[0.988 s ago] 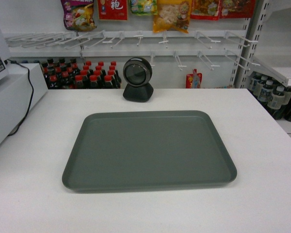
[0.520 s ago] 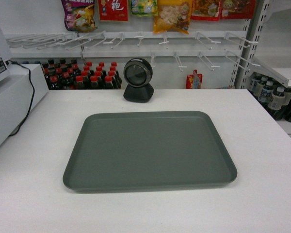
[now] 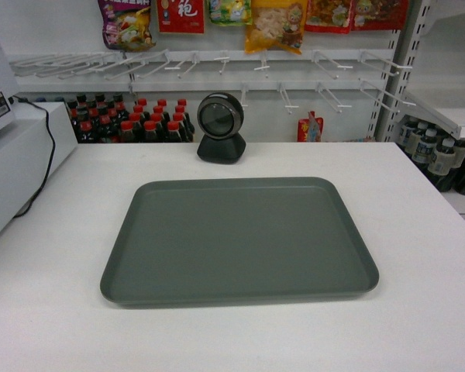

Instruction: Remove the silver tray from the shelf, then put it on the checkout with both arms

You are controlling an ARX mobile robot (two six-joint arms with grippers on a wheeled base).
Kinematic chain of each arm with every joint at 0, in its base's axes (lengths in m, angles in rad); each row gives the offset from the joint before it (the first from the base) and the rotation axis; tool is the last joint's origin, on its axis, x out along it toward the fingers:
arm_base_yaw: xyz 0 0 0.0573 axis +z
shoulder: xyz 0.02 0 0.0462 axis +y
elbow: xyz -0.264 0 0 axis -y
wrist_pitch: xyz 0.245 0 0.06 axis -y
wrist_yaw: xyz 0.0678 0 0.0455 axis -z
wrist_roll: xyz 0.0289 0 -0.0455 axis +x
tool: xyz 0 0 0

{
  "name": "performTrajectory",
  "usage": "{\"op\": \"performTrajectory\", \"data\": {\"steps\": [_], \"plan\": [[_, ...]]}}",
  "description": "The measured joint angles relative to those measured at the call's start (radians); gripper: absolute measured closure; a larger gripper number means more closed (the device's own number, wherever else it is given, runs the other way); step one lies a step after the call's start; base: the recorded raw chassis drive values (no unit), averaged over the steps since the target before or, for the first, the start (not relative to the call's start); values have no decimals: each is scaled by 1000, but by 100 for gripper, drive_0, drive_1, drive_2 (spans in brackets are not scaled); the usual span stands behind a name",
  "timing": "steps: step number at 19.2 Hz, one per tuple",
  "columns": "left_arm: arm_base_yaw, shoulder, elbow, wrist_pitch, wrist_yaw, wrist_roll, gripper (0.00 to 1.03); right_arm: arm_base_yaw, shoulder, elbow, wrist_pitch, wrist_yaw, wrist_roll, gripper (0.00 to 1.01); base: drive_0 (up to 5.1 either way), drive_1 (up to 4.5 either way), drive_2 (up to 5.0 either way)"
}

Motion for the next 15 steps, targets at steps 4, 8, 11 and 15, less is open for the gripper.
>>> {"op": "performTrajectory", "data": {"steps": [4,8,11,15], "plan": [[0,0,0,0,0,0,5,0,0,0,0,0,0,3,0,0,0],[0,0,0,0,0,0,5,0,0,0,0,0,0,3,0,0,0],[0,0,0,0,0,0,5,0,0,0,0,0,0,3,0,0,0],[0,0,0,0,0,0,5,0,0,0,0,0,0,3,0,0,0]]}}
